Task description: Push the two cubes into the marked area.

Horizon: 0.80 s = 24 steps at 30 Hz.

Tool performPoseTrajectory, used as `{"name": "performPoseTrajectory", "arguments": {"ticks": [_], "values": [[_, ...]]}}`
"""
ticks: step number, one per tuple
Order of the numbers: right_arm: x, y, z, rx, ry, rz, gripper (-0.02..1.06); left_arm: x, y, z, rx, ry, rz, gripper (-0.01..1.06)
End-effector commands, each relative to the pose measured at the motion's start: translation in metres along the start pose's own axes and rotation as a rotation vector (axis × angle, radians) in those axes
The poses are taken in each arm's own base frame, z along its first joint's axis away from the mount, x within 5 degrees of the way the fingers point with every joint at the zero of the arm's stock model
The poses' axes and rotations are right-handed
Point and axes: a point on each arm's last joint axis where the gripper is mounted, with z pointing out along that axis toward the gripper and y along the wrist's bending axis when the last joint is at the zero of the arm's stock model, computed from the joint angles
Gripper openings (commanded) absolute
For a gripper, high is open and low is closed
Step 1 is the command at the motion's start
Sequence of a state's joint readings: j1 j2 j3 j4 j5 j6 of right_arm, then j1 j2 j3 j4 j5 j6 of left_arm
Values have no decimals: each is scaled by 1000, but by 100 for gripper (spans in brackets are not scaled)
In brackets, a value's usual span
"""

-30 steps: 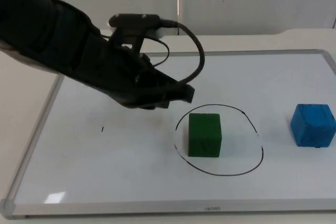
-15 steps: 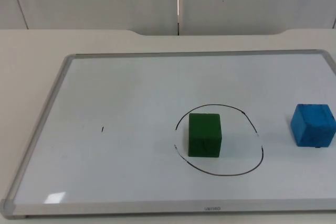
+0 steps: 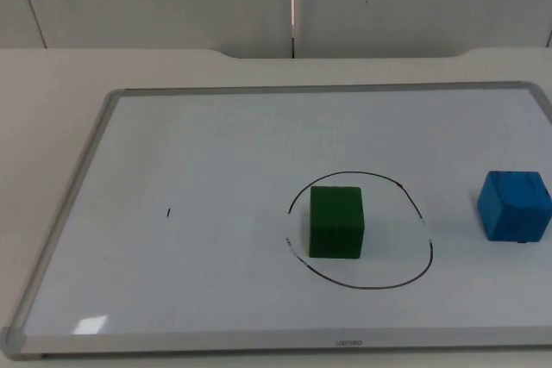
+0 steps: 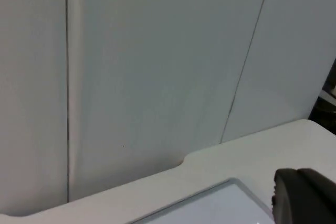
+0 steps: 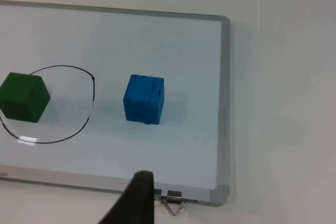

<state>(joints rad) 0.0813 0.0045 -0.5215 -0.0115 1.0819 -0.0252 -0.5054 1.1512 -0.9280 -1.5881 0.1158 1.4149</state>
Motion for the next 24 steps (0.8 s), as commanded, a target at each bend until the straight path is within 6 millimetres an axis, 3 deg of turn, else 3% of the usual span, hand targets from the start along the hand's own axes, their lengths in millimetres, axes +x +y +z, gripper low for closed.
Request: {"name": "performPoseTrajectory", "arguments": {"ticks": [1, 10, 14, 16, 21, 24], "values": [[1, 0, 1, 3, -1, -8, 105, 1, -3, -7, 23, -2, -3, 0], [1, 0, 1, 1, -2, -9, 105, 22, 3, -43, -49, -14, -78, 0], [1, 0, 1, 3, -1, -10, 105, 12, -8, -66, 36, -77, -81, 0], [1, 0, 1, 3, -1, -10, 105, 10, -9, -69, 49, -85, -79, 0], [1, 0, 1, 3, -1, -10, 105, 18, -29, -89, 239, -5, 327, 0], [1, 0, 1, 3, -1, -10, 105, 26, -29, -94, 246, 78, 405, 0]]}}
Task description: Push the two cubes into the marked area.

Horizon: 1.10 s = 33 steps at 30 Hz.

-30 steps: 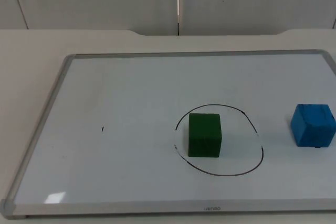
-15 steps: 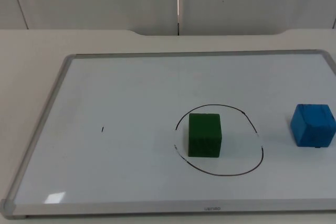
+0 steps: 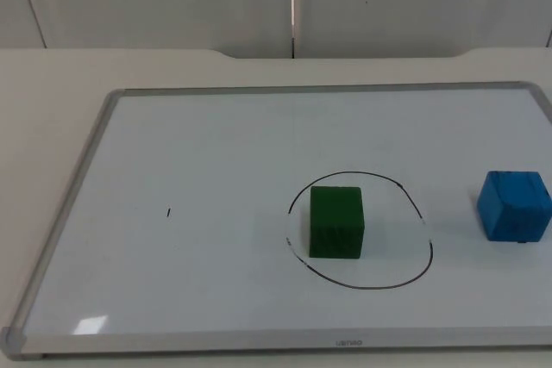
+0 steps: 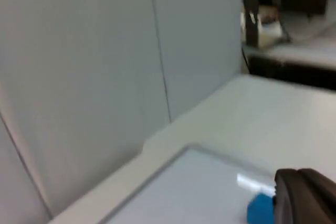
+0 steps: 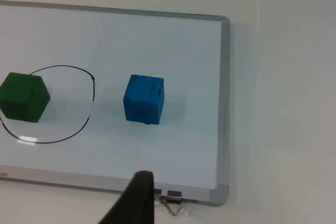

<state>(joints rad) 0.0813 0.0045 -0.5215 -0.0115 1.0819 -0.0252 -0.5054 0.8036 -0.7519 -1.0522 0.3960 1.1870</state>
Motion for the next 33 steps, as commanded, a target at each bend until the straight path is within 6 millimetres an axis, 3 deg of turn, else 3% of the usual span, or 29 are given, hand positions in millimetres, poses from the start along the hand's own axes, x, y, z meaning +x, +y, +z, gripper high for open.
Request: {"name": "performPoseTrajectory", "arguments": {"ticks": [1, 12, 19, 27, 33], "values": [[1, 0, 1, 3, -1, -10, 105, 7, -2, -4, 11, 75, 49, 0], [1, 0, 1, 3, -1, -10, 105, 18, 7, -39, -222, 233, -125, 0], [1, 0, 1, 3, -1, -10, 105, 22, -3, -61, -214, 239, -156, 0], [1, 0, 1, 3, -1, -10, 105, 53, -16, -81, -218, 233, -204, 0], [1, 0, 1, 3, -1, -10, 105, 61, -24, -102, -228, 237, -216, 0]]}}
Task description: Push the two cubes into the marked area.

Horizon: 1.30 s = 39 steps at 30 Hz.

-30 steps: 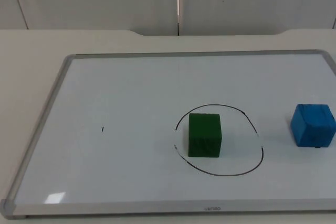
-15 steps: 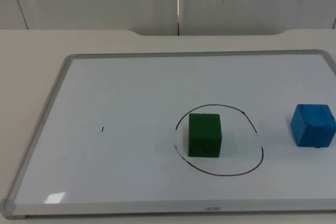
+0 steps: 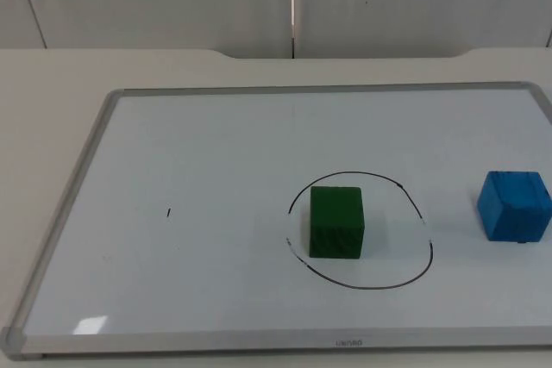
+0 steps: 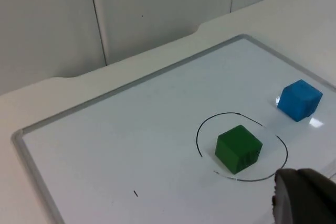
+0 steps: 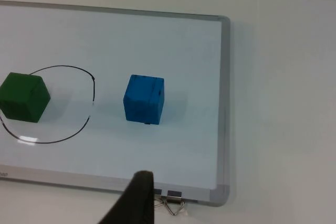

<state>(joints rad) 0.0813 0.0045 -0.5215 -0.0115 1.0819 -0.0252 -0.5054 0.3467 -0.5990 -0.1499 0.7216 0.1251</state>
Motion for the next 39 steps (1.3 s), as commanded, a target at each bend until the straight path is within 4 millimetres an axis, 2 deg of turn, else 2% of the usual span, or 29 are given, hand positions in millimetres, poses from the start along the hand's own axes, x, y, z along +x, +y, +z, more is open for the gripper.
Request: {"name": "performPoseTrajectory", "arguments": {"ticks": [1, 9, 14, 18, 25, 29, 33, 39], "values": [[1, 0, 1, 3, -1, -10, 105, 7, 0, -7, -8, 24, -16, 0], [1, 0, 1, 3, -1, -10, 105, 26, 2, -23, -47, 100, -42, 0], [1, 0, 1, 3, -1, -10, 105, 38, 1, -33, -46, 52, -42, 0], [1, 0, 1, 3, -1, -10, 105, 50, 1, -32, -47, 44, -69, 0], [1, 0, 1, 3, -1, -10, 105, 55, 0, -45, -57, -43, -72, 0], [1, 0, 1, 3, -1, -10, 105, 57, 0, -47, -49, -25, -77, 0], [1, 0, 1, 3, -1, -10, 105, 71, 0, -46, -55, 128, -78, 0], [1, 0, 1, 3, -4, -10, 105, 72, 2, -43, -72, 112, -64, 0]]}}
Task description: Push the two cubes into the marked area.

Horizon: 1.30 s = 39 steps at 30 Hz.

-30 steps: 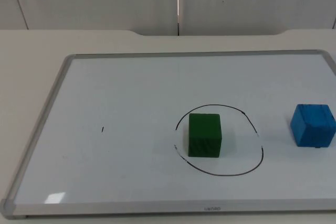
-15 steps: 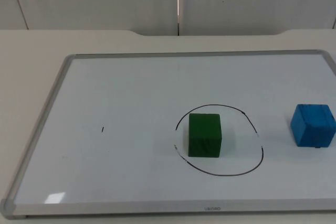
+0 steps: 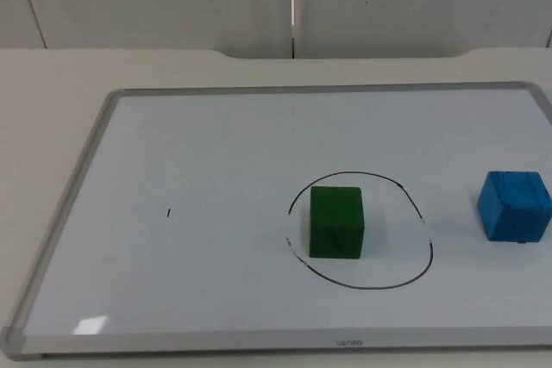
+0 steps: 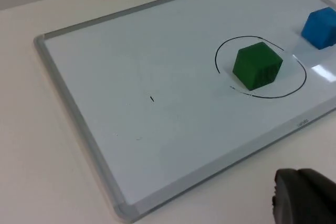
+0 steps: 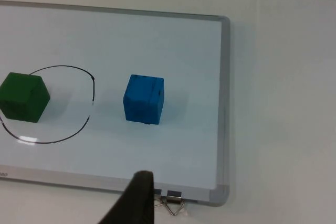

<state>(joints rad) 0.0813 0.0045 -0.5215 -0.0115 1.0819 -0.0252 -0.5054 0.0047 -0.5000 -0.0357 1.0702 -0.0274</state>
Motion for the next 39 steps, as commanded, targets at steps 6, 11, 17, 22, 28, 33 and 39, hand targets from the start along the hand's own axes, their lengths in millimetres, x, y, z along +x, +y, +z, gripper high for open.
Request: {"name": "performPoseTrajectory", "arguments": {"ticks": [6, 11, 17, 22, 28, 33, 39], "values": [[1, 0, 1, 3, -4, -10, 105, 1, 4, 0, -45, 3, 23, 0], [1, 0, 1, 3, -4, -10, 105, 1, 7, 0, -68, 2, 35, 0], [1, -1, 1, 7, -4, -12, 105, 1, 6, 0, -67, 3, 39, 0], [1, -2, 1, 17, -3, 4, 105, 1, 6, 0, -64, 3, 42, 0], [1, -8, 0, 82, -7, 80, 105, 1, 5, 0, -56, 3, 37, 0], [-5, -7, 8, 78, 50, 79, 99, 1, 5, 0, -56, 3, 37, 0], [-35, -8, 31, 77, 192, 72, 85, 1, 5, 0, -48, 4, 45, 0]]}}
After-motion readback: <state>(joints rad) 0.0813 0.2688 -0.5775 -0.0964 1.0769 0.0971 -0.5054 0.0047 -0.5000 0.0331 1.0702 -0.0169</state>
